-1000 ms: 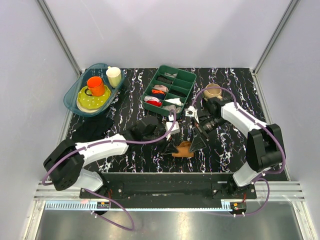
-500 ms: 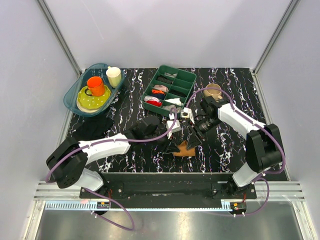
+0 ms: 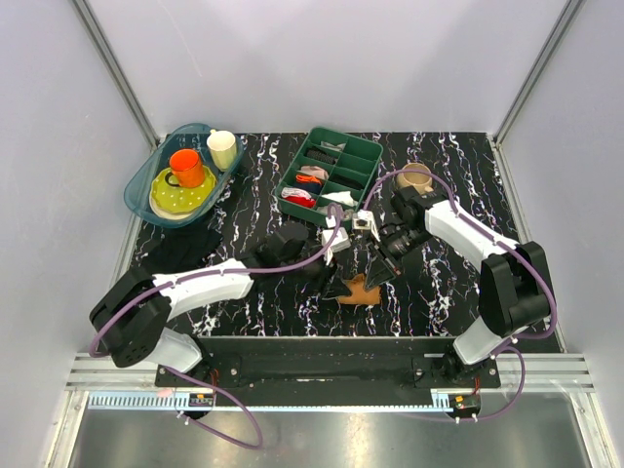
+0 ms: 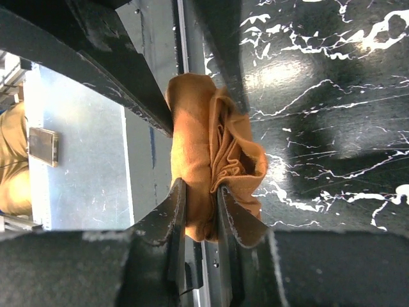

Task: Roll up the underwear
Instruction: Pick up the underwear from the center of the board.

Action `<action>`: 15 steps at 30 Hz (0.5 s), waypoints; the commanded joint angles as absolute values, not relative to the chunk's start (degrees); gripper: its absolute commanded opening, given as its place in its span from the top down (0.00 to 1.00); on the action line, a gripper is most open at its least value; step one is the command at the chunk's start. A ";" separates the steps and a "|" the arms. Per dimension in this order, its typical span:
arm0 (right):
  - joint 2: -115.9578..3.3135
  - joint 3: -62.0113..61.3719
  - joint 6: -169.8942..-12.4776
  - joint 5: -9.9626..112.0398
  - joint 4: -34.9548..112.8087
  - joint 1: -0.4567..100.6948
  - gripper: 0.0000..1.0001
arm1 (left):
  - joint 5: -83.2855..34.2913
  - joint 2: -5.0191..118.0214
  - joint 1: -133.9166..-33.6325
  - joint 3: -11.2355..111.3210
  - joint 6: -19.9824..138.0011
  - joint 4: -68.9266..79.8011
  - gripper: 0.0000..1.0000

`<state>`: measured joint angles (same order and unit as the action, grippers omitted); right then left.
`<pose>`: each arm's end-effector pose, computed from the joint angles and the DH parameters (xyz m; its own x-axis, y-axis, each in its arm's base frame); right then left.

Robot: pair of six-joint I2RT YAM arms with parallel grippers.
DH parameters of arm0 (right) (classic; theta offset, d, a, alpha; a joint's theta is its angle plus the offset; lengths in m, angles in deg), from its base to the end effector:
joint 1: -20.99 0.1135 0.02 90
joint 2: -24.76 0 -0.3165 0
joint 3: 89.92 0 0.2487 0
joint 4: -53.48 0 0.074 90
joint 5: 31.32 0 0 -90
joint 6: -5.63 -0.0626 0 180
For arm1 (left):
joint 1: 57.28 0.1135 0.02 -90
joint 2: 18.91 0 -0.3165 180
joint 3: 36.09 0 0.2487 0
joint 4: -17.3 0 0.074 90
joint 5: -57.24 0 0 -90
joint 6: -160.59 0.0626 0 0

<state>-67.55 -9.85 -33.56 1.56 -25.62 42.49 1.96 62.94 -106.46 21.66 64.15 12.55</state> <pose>0.2350 0.1491 0.2691 -0.4477 -0.6286 -0.6359 -0.8351 0.0397 0.5487 0.1770 -0.2594 0.2647 -0.4198 0.3449 -0.8395 0.9068 0.1997 -0.3713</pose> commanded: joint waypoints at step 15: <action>-67.44 -3.64 -36.29 0.31 -25.17 42.27 0.88 | -11.30 43.69 -101.49 20.67 65.40 7.76 0.01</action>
<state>-67.55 -8.69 -34.11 -0.30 -27.15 42.69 -6.10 51.18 -103.64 20.57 63.43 11.67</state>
